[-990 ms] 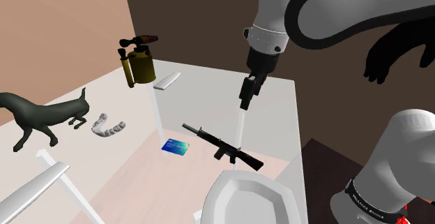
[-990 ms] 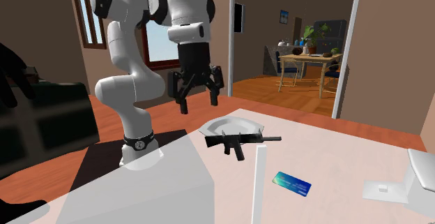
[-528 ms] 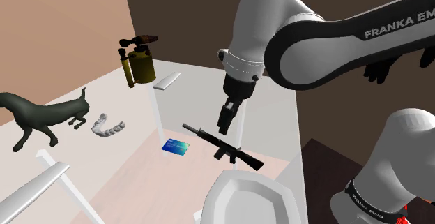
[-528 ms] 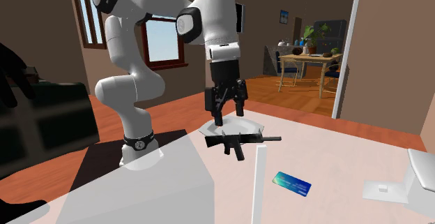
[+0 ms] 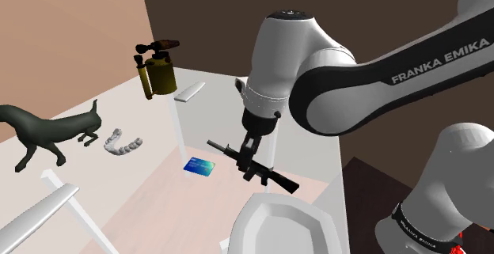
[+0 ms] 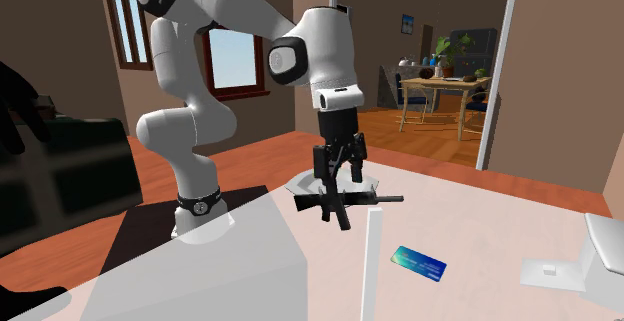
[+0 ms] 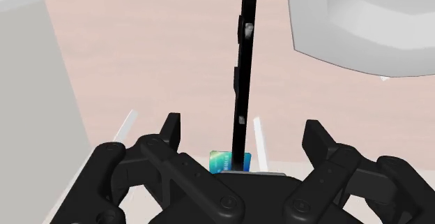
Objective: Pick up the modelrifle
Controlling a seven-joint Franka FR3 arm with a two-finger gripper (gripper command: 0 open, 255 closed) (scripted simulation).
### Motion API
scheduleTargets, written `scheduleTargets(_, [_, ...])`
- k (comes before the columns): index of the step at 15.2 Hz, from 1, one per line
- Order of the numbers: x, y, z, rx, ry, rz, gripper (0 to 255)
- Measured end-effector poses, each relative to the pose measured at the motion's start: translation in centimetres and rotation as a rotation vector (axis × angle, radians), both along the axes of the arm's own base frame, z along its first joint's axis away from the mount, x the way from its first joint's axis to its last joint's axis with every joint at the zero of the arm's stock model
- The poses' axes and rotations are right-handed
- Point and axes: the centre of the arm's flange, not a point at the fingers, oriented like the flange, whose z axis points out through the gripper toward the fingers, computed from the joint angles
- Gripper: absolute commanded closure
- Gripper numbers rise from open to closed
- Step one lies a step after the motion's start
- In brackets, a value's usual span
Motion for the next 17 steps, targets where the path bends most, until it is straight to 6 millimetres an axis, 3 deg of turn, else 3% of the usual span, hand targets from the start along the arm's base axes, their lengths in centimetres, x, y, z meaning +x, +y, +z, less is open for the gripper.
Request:
scheduleTargets(2, [0.0,-0.1,-1.0,0.0,0.0,0.0,0])
scheduleTargets(3, [0.0,0.0,-1.2,0.0,0.0,0.0,255])
scheduleTargets(13, [0.1,0.0,-1.4,0.001,-0.001,0.0,255])
scheduleTargets(17, [0.1,0.0,0.2,0.001,-0.001,0.0,255])
